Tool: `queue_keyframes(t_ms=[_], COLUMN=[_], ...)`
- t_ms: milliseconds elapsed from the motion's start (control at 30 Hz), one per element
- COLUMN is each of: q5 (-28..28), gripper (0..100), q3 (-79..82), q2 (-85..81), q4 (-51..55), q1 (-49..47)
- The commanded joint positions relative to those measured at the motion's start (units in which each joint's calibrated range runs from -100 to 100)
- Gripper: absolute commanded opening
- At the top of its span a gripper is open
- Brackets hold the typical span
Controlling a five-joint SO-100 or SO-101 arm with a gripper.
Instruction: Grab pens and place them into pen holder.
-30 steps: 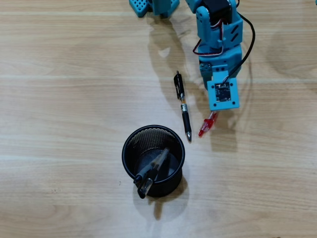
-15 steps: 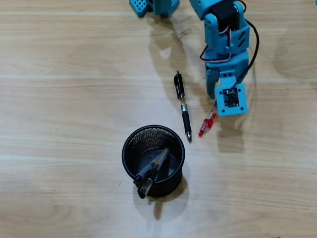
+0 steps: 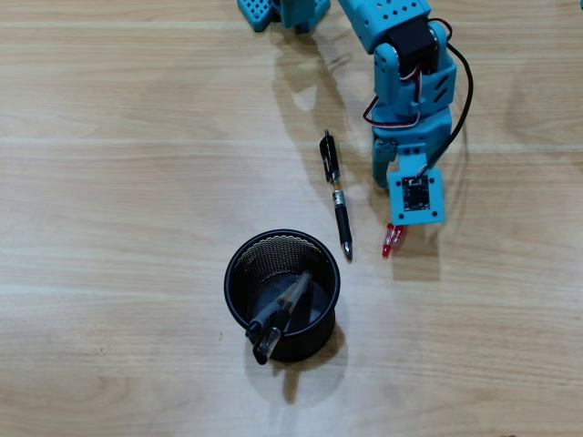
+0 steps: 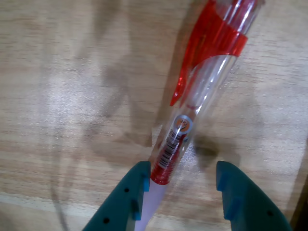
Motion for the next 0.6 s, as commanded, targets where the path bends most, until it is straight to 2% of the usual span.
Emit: queue_keyframes(t_ms=[0, 267, 567], q5=[-0.4, -0.5, -0.5], gripper=[16, 15, 3], q3=[-1.9, 3.0, 5.8], q2=[-0.2, -0.2, -0.1], q4=[0.3, -0.2, -0.3], q1=[0.9, 0.8, 1.0])
